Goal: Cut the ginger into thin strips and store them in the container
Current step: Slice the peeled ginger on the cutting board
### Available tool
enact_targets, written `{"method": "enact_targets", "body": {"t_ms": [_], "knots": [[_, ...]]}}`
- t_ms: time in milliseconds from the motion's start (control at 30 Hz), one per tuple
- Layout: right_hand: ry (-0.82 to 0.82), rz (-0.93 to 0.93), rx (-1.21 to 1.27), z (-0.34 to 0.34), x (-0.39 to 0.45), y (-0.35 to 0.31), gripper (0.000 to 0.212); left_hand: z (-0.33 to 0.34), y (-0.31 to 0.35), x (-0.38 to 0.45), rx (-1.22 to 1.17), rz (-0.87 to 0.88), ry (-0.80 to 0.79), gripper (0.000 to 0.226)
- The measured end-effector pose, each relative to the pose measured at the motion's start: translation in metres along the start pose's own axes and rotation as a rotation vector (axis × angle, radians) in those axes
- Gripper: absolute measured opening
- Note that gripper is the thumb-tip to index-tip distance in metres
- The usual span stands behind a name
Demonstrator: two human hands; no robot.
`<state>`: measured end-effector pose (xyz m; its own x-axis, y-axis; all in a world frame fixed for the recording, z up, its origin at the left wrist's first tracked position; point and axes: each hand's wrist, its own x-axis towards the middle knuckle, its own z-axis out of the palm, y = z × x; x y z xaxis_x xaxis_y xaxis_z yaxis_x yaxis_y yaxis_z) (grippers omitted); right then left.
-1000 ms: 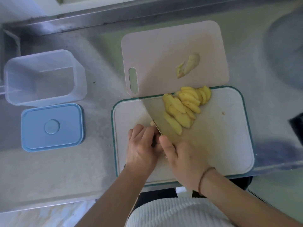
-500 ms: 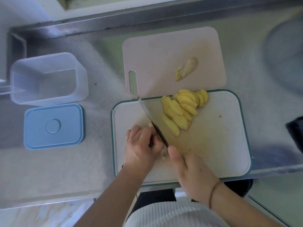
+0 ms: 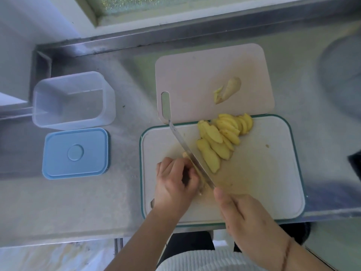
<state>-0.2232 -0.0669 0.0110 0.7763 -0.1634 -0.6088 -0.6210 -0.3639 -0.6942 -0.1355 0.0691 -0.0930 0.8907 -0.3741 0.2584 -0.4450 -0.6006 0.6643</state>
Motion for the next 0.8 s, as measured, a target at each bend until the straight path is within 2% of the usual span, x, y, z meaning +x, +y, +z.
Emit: {"method": "enact_targets", "body": {"t_ms": [167, 367, 567, 733, 800], "knots": [[0.007, 0.030, -0.011, 0.003, -0.008, 0.001, 0.065, 0.001, 0.002, 0.002, -0.008, 0.039, 0.049, 0.016], [0.054, 0.049, -0.032, 0.011, -0.013, 0.007, 0.089, 0.001, 0.004, 0.005, -0.034, 0.051, 0.069, 0.030], [0.012, 0.058, -0.039, 0.005, -0.017, 0.001, 0.071, 0.002, 0.000, 0.005, -0.056, 0.042, 0.059, 0.029], [0.032, 0.071, -0.052, 0.008, -0.017, 0.000, 0.097, 0.002, 0.000, 0.005, -0.063, 0.040, 0.056, 0.027], [0.032, 0.073, -0.047, 0.008, -0.017, 0.000, 0.097, 0.002, -0.001, 0.005, -0.058, 0.041, 0.055, 0.028]]}}
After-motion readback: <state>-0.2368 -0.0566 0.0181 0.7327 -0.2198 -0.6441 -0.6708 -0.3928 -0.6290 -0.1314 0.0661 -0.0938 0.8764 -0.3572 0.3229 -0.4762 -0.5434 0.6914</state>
